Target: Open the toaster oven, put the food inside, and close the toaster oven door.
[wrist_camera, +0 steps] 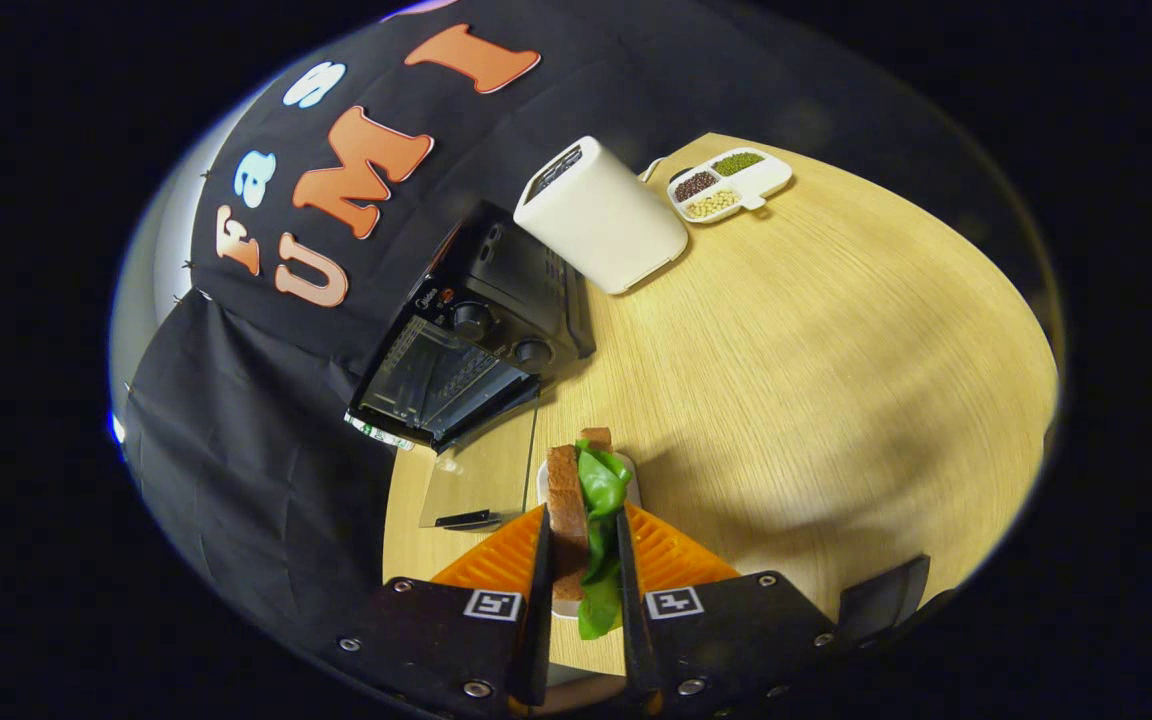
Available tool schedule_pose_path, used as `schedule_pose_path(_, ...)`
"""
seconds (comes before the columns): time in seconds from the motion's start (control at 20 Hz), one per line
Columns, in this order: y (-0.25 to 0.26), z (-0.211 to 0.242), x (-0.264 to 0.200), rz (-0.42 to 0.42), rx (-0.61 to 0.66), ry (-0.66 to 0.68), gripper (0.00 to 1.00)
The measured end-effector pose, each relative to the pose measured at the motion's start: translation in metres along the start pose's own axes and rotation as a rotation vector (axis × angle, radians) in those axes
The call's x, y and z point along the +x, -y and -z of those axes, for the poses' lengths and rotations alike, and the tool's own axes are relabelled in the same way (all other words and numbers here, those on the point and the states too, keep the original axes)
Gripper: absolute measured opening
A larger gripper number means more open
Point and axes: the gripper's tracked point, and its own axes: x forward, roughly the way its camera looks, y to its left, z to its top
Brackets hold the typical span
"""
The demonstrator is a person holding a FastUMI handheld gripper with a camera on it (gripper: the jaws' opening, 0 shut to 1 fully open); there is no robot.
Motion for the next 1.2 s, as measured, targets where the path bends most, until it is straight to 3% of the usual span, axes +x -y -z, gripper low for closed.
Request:
schedule_pose_path(0.2, -0.009, -0.012, -0.006, 0.011, -0.010, 0.069, 0.27)
schedule_pose_path(0.6, -0.074, -0.022, -0.006, -0.100, 0.005, 0.170, 0.26)
schedule_pose_path(1.2, -0.169, -0.016, 0.069, -0.234, 0.083, 0.206, 0.26)
